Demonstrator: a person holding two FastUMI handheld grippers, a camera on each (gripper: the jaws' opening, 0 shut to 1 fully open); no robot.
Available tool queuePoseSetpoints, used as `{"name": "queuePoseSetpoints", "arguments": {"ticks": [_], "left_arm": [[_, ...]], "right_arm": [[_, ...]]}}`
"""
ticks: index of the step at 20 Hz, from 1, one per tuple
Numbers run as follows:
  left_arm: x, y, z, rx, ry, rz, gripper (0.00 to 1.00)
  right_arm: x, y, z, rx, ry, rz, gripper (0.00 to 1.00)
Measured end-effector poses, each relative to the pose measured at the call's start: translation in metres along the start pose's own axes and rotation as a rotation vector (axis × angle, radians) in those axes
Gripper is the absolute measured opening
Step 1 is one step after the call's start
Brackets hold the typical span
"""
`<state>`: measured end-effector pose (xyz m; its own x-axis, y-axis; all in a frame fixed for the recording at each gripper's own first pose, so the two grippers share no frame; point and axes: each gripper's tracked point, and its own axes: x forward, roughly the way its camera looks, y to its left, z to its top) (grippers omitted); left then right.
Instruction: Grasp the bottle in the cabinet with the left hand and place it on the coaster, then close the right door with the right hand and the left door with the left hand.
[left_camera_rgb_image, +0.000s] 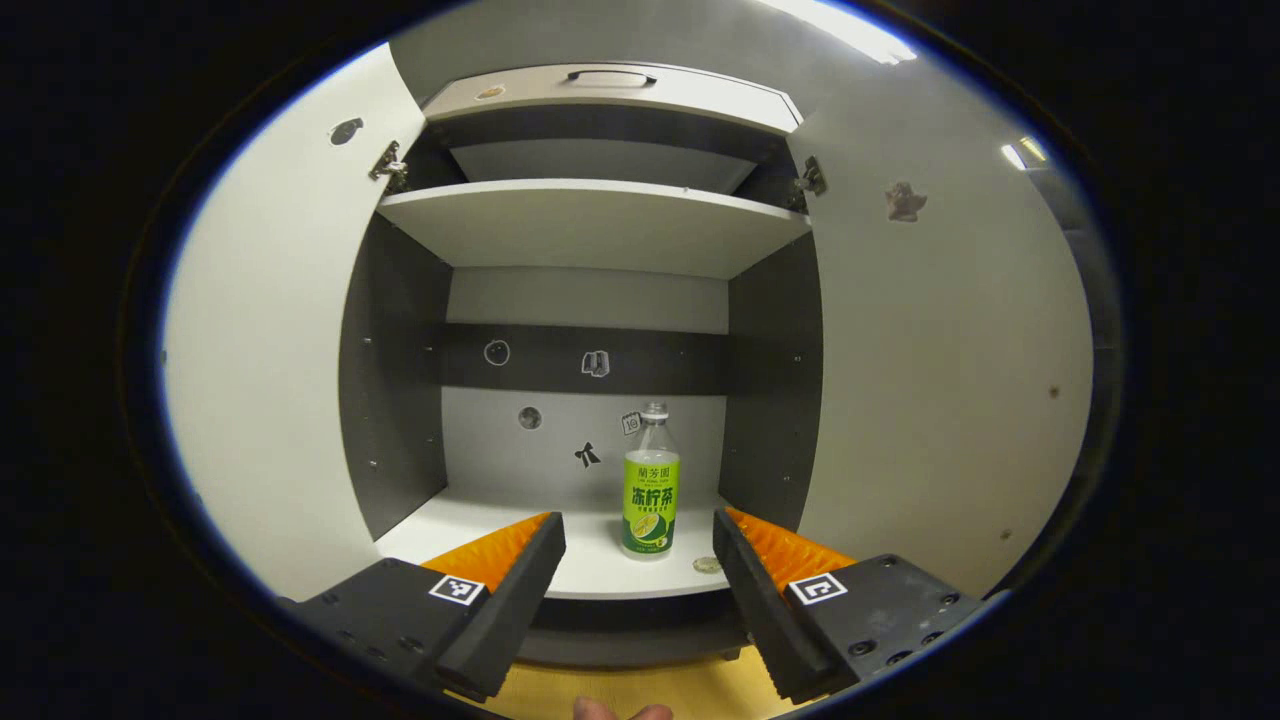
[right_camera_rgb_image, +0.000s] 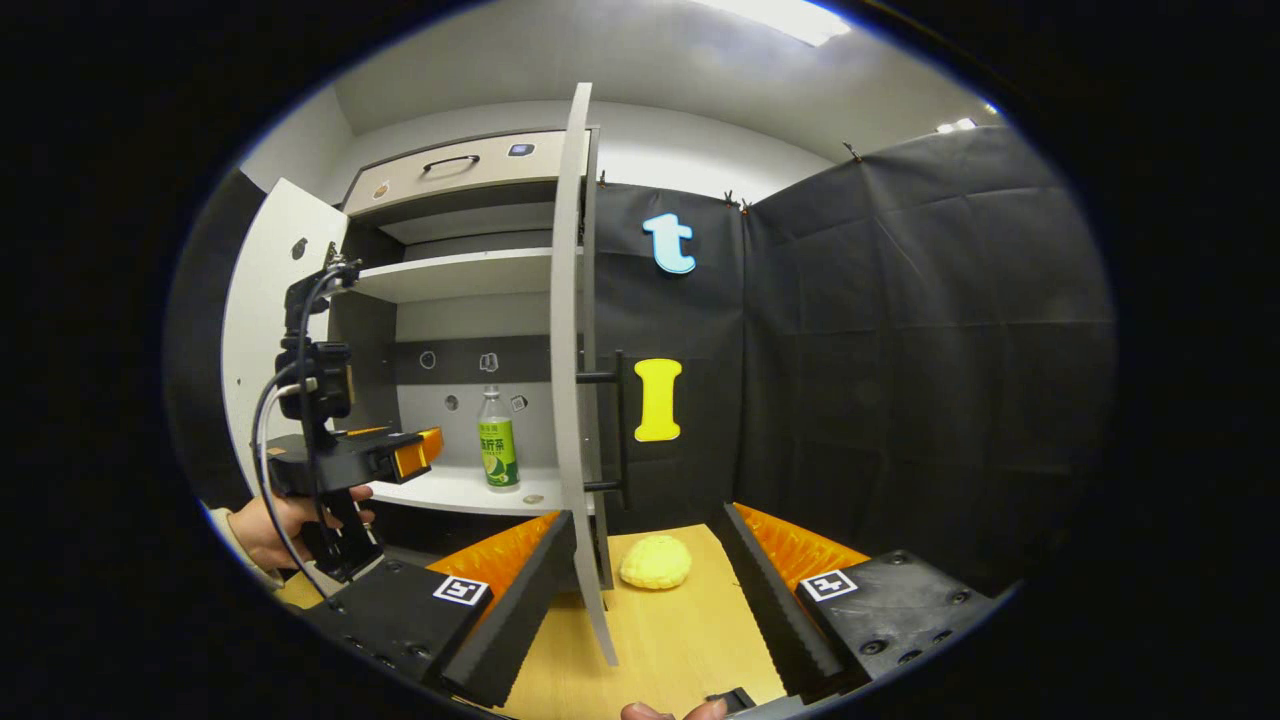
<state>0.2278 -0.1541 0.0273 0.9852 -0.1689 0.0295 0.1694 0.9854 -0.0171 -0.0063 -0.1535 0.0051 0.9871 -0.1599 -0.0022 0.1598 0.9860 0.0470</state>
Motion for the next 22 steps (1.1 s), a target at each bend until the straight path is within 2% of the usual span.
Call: {"name": "queuePoseSetpoints", "arguments": {"ticks": [6, 11, 16, 21, 22], "left_arm": [[0.084, -0.011, -0.013, 0.010, 0.030, 0.015, 0.95], [0.142, -0.009, -0.032, 0.016, 0.057, 0.043, 0.95], [0.176, -0.007, -0.051, 0.024, 0.078, 0.071, 0.95], [0.195, -0.009, -0.051, 0.084, 0.067, 0.068, 0.95], [0.200, -0.006, -0.054, 0.095, 0.067, 0.074, 0.87]], "right_arm": [[0.009, -0.044, 0.000, -0.014, -0.005, -0.069, 0.97], [0.018, -0.066, -0.001, -0.023, -0.002, -0.097, 0.97], [0.026, -0.075, -0.003, -0.028, -0.001, -0.096, 0.97], [0.029, -0.083, -0.007, -0.031, 0.012, -0.110, 0.97], [0.030, -0.083, -0.007, -0.028, 0.012, -0.107, 0.97]]}}
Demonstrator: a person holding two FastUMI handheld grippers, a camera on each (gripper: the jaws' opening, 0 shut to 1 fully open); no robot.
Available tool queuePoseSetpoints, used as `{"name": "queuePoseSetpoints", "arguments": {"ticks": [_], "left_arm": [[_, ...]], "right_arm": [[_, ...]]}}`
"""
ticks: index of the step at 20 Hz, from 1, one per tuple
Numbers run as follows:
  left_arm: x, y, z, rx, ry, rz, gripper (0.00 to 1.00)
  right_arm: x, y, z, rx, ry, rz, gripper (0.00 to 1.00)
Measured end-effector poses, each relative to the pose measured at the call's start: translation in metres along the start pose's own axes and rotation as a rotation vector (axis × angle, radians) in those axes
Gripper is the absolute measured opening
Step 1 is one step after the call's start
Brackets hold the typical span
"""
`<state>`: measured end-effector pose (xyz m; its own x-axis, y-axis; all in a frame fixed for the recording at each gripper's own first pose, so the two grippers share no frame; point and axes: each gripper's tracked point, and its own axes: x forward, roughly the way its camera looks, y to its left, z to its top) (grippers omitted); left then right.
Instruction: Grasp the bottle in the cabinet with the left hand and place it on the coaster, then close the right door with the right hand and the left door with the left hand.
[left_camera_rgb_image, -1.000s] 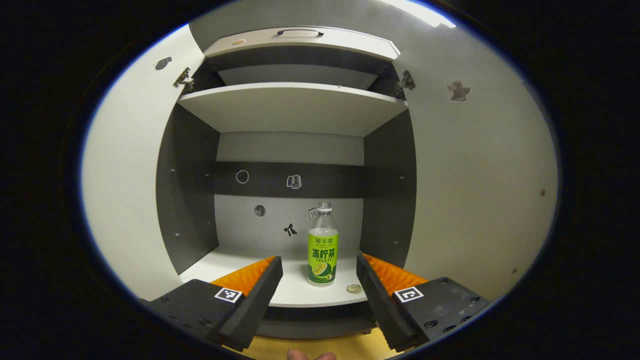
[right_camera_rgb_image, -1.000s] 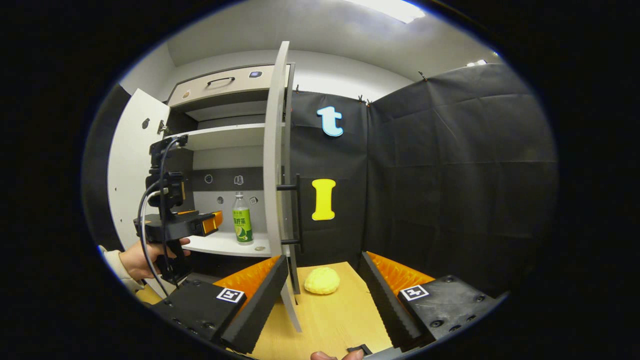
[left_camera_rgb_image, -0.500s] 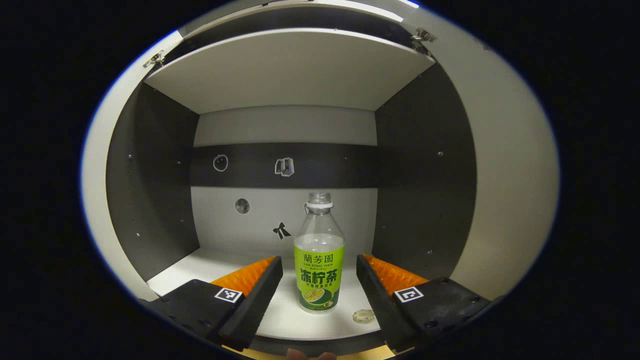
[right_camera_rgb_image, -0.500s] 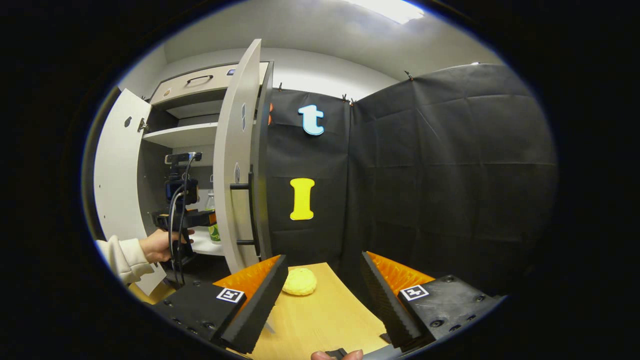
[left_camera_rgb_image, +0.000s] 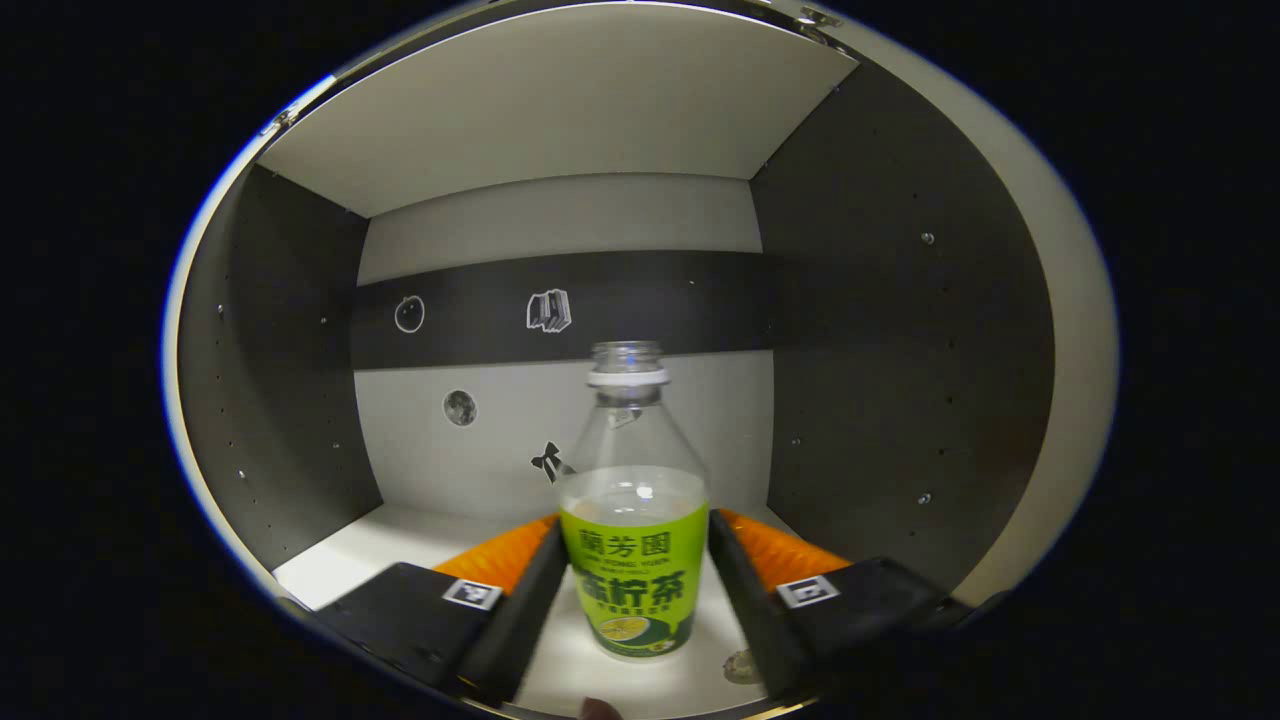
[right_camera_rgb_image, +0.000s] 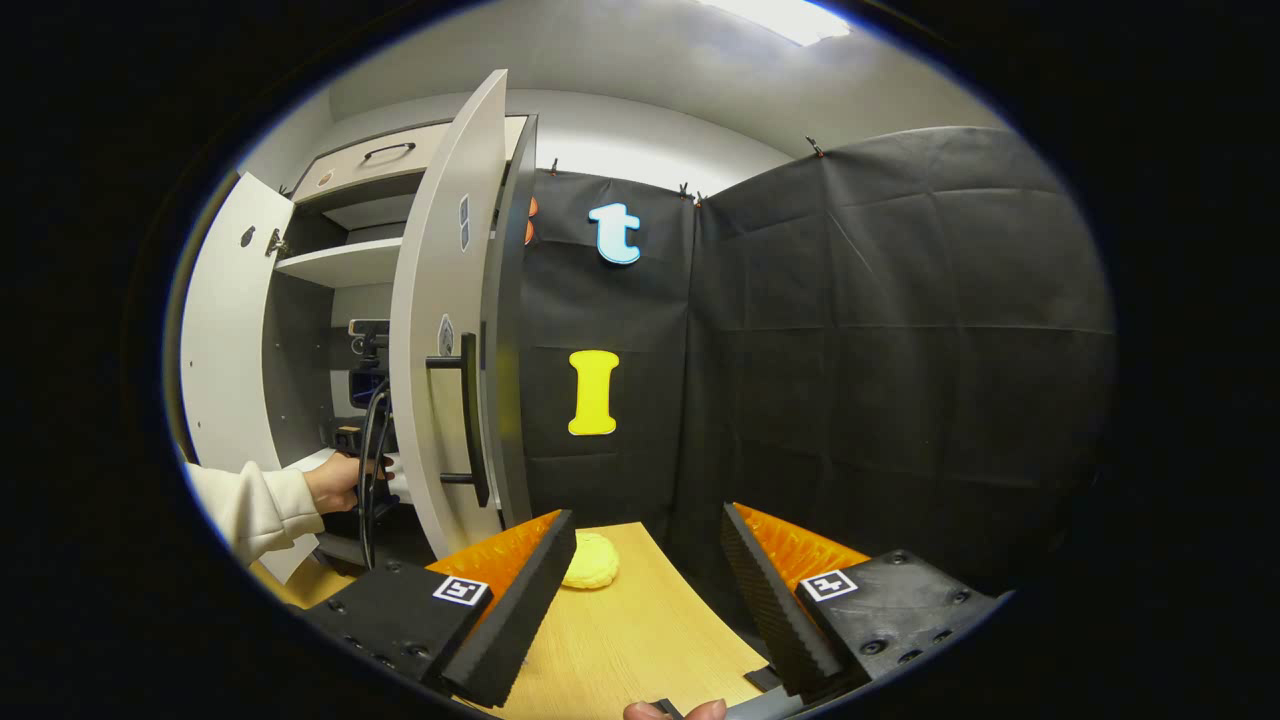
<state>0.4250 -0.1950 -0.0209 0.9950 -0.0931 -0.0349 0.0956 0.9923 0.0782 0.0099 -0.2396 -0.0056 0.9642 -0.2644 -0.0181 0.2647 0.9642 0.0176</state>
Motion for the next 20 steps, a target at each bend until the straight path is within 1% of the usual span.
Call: {"name": "queuePoseSetpoints", "arguments": {"ticks": [1, 4, 9, 12, 13, 14, 15, 17, 20], "left_arm": [[-0.004, -0.001, 0.001, 0.001, 0.005, -0.004, 0.79], [-0.021, 0.001, 0.007, -0.045, -0.008, -0.025, 0.78], [-0.107, 0.024, 0.022, -0.088, -0.061, -0.071, 0.78], [-0.167, 0.048, 0.022, -0.103, -0.083, -0.065, 0.78], [-0.186, 0.056, 0.021, -0.104, -0.089, -0.063, 0.77], [-0.205, 0.065, 0.017, -0.105, -0.090, -0.055, 0.78], [-0.222, 0.070, 0.012, -0.109, -0.088, -0.051, 0.78], [-0.256, 0.083, -0.002, -0.119, -0.086, -0.043, 0.77], [-0.300, 0.096, -0.031, -0.087, -0.094, -0.040, 0.78]], "right_arm": [[0.000, 0.001, 0.000, 0.001, -0.002, 0.001, 0.97], [0.001, 0.011, 0.001, 0.011, -0.011, 0.020, 0.97], [-0.001, 0.038, -0.004, 0.026, -0.015, 0.084, 0.97], [-0.006, 0.056, -0.003, 0.005, -0.032, 0.126, 0.97], [-0.007, 0.061, -0.004, -0.009, -0.037, 0.137, 0.94], [-0.009, 0.066, -0.003, -0.015, -0.041, 0.149, 0.94], [-0.011, 0.072, 0.000, -0.014, -0.048, 0.163, 0.97], [-0.012, 0.084, 0.004, -0.012, -0.058, 0.178, 0.97], [-0.020, 0.102, 0.007, -0.016, -0.071, 0.202, 0.97]]}}
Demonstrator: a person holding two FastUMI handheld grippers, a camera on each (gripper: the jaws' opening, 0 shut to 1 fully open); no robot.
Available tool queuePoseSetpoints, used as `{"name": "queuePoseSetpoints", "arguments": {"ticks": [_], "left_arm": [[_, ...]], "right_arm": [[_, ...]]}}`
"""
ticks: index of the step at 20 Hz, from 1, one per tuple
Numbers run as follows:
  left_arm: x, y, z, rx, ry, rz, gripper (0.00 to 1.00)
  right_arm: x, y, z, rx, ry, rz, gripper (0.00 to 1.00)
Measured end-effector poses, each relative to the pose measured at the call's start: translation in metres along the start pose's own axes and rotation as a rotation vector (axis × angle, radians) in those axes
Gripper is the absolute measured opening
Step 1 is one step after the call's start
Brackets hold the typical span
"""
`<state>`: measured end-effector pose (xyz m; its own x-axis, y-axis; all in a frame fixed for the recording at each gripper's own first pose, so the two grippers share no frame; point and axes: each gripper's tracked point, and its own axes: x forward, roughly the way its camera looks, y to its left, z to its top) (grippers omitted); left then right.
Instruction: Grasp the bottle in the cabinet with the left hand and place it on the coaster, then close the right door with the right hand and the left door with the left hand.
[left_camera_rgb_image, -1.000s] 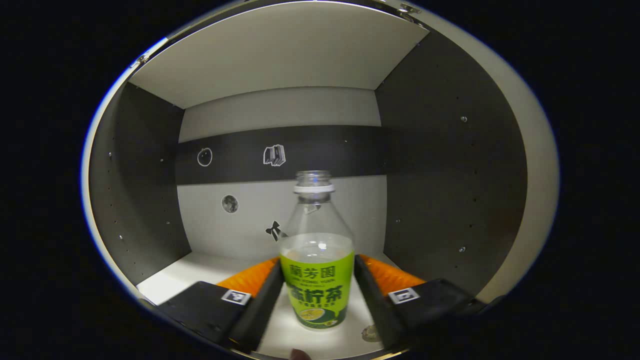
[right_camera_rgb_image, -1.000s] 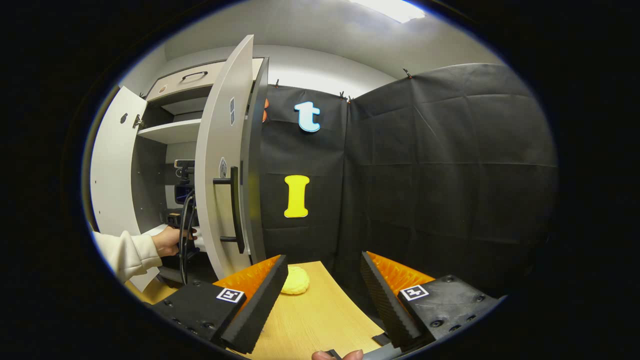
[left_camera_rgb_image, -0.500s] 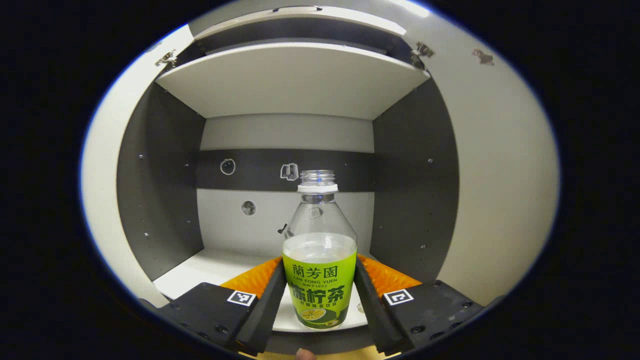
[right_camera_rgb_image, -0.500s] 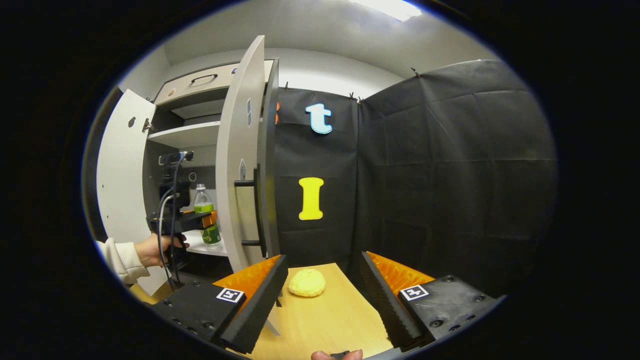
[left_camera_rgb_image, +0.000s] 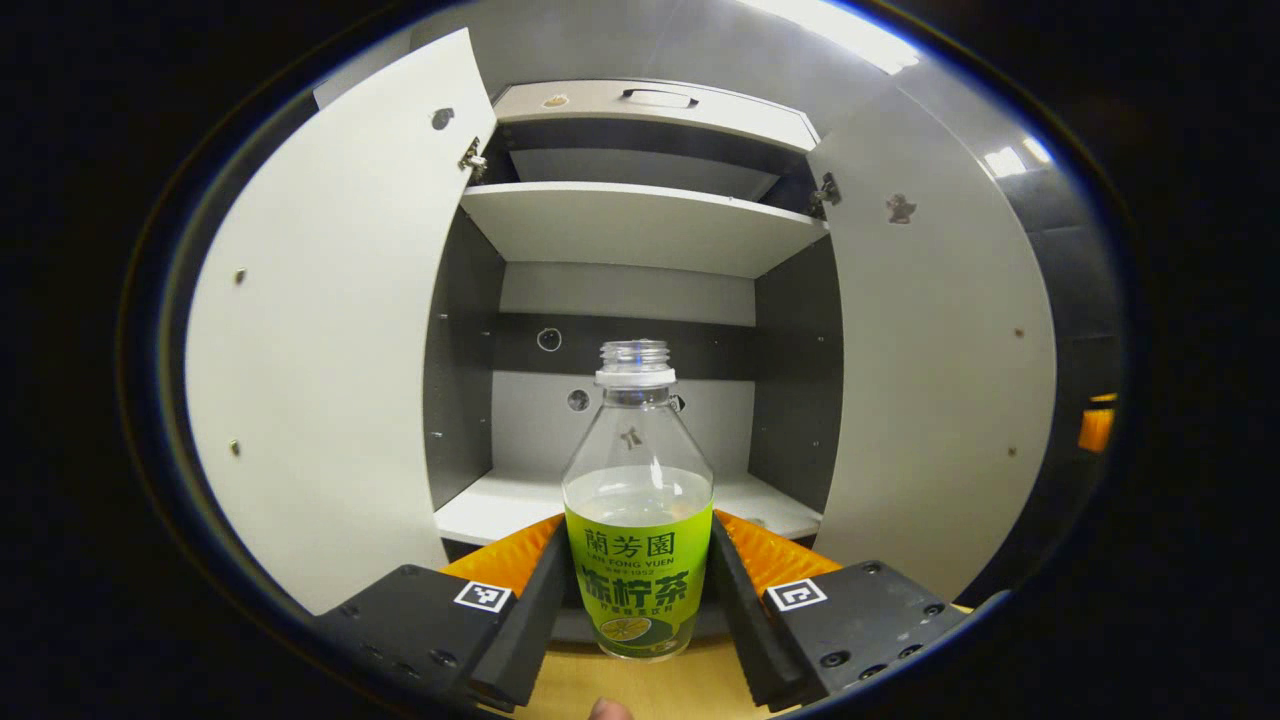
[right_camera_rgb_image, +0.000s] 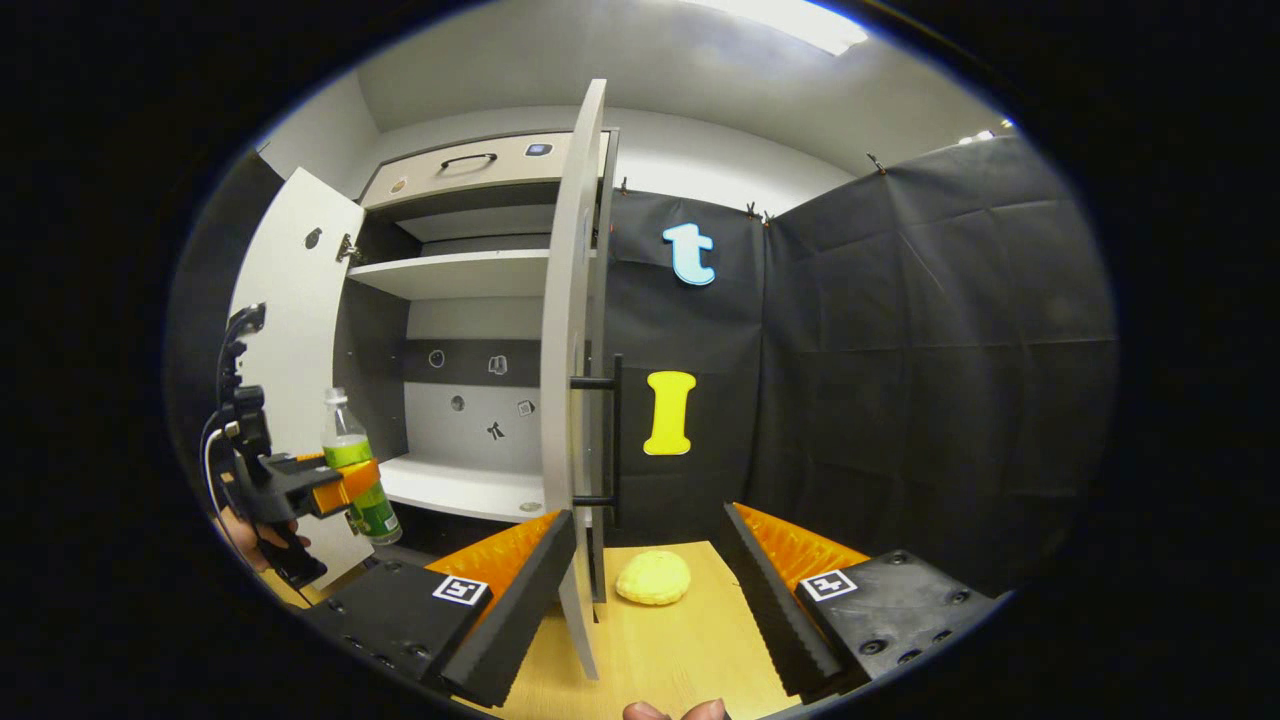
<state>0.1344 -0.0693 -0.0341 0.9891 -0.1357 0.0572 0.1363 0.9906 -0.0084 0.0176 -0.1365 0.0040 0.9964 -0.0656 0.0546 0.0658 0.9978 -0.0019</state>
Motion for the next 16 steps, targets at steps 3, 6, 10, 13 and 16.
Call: {"name": "queuePoseSetpoints", "arguments": {"ticks": [3, 6, 10, 13, 16], "left_arm": [[-0.038, 0.004, -0.040, 0.000, 0.024, -0.012, 0.77], [-0.072, 0.003, -0.078, -0.032, 0.045, -0.030, 0.78], [-0.102, -0.019, -0.119, 0.014, 0.012, -0.108, 0.78], [-0.121, -0.031, -0.161, 0.032, 0.059, -0.132, 0.78], [-0.135, -0.043, -0.194, 0.024, 0.092, -0.156, 0.78]], "right_arm": [[-0.009, 0.014, -0.002, -0.010, 0.007, 0.020, 0.97], [-0.018, 0.020, -0.002, -0.013, 0.012, 0.023, 0.97], [-0.026, 0.019, 0.002, -0.013, 0.009, 0.009, 0.97], [-0.033, 0.015, 0.004, -0.007, 0.012, -0.011, 0.97], [-0.043, 0.012, 0.004, -0.008, 0.026, -0.019, 0.97]]}}
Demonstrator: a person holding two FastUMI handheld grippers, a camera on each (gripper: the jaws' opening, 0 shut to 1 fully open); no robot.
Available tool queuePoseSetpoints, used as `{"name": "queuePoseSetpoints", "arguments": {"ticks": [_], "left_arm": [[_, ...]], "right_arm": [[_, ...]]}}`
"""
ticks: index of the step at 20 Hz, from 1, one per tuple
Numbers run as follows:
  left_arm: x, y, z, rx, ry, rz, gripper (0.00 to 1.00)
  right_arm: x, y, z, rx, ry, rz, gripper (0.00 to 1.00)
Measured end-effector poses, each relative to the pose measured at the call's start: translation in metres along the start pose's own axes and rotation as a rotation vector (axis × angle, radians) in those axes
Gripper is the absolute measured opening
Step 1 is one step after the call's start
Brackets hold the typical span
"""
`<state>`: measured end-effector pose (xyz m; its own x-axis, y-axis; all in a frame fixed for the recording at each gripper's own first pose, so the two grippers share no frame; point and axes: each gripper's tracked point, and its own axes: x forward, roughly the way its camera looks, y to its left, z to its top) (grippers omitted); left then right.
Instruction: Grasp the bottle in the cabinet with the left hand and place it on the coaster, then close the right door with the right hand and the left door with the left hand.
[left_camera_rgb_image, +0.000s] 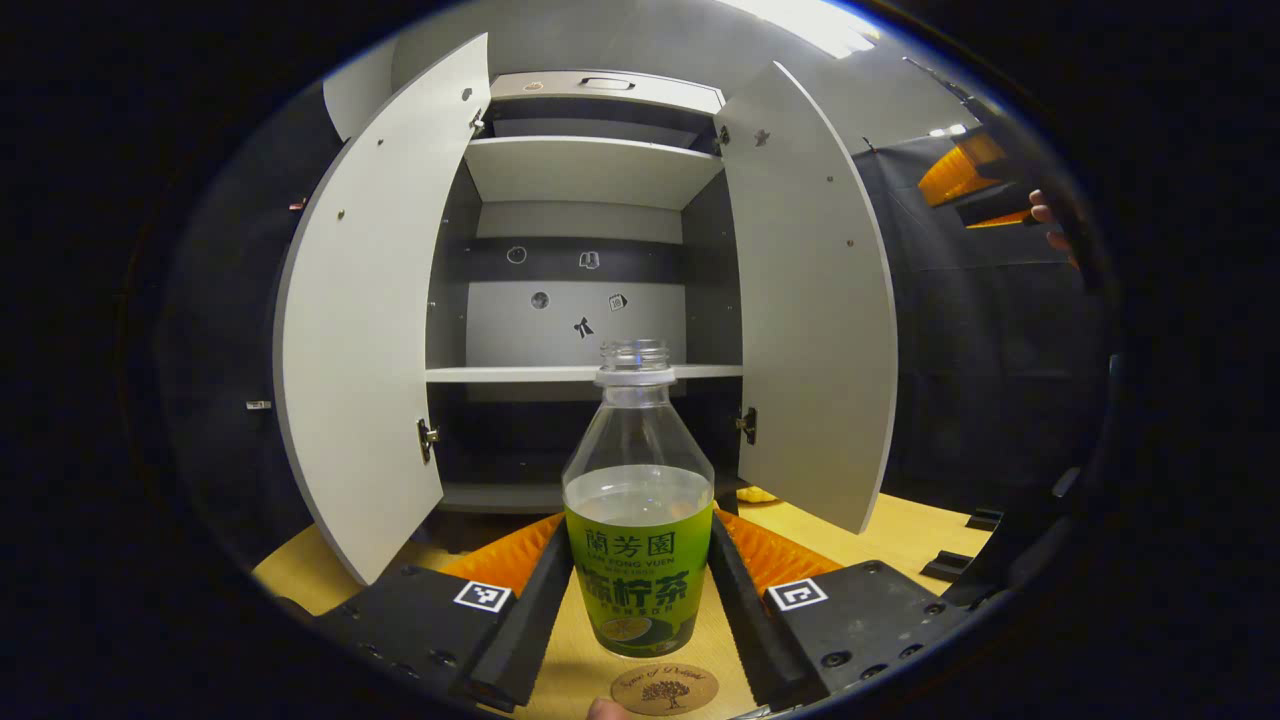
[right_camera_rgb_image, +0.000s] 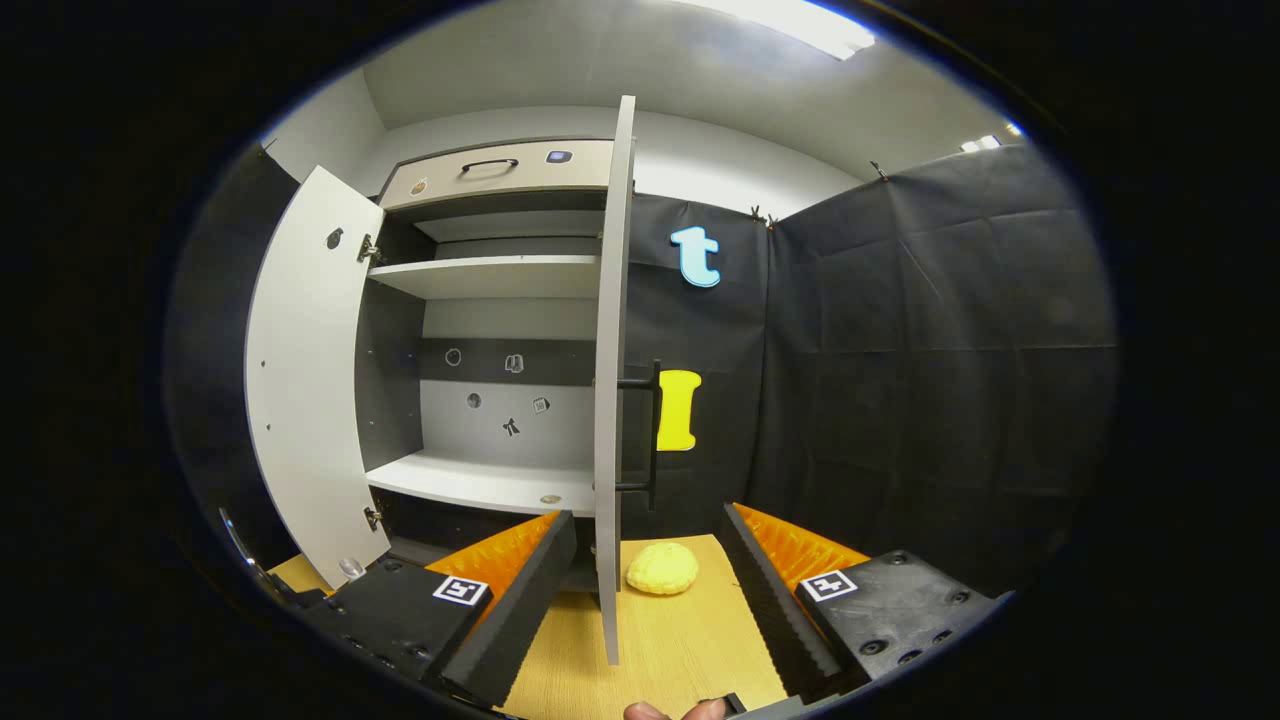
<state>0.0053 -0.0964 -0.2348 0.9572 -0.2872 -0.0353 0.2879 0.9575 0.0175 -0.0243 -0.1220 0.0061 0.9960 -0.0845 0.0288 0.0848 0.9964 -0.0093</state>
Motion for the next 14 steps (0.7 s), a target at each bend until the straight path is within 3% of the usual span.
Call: {"name": "queuePoseSetpoints", "arguments": {"ticks": [14], "left_arm": [[0.006, -0.005, -0.086, -0.039, 0.074, -0.020, 0.79]], "right_arm": [[-0.020, -0.018, 0.002, 0.044, 0.075, -0.071, 0.97]]}}
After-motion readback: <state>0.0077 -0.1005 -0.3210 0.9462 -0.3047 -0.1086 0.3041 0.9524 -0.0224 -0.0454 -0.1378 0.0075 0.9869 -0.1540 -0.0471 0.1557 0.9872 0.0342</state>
